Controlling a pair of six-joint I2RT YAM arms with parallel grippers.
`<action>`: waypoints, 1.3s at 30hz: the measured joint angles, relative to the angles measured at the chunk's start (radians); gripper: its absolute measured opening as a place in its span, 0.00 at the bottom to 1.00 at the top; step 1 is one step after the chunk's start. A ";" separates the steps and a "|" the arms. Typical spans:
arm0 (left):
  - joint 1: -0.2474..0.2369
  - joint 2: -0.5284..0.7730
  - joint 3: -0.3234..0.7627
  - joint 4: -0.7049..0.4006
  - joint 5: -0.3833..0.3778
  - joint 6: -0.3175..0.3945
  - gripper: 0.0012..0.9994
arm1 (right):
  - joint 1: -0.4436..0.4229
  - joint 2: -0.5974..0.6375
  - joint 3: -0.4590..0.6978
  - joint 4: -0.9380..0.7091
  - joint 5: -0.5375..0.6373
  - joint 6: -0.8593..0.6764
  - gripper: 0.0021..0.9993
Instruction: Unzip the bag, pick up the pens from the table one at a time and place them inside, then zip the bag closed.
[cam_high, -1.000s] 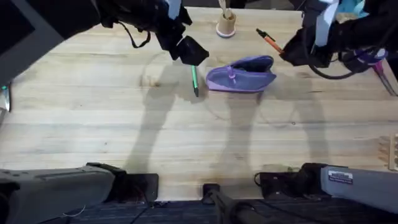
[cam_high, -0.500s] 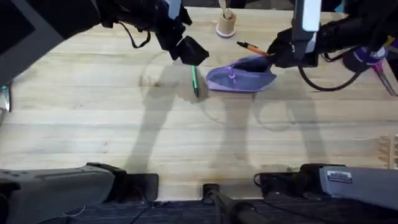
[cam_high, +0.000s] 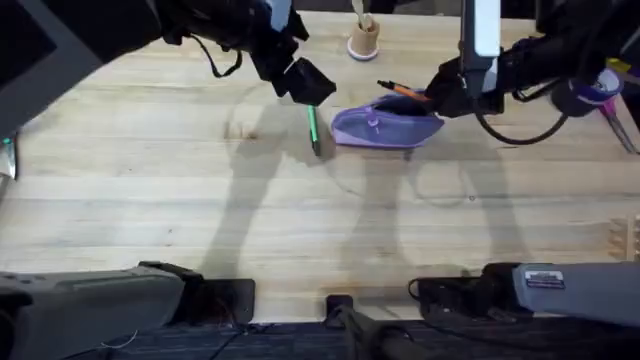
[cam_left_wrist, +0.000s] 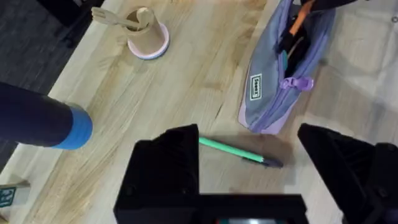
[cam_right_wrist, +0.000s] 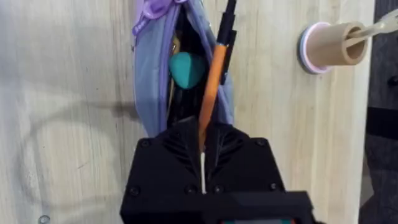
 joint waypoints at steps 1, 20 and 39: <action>0.000 0.000 0.000 0.000 0.000 0.000 0.99 | 0.000 0.007 0.000 0.000 0.000 -0.005 0.03; 0.000 0.000 0.000 -0.001 0.000 0.000 0.99 | 0.020 0.174 0.000 0.037 -0.005 -0.067 0.03; 0.000 0.000 0.000 -0.001 0.000 0.000 0.99 | 0.089 0.177 0.000 0.053 0.014 -0.082 1.00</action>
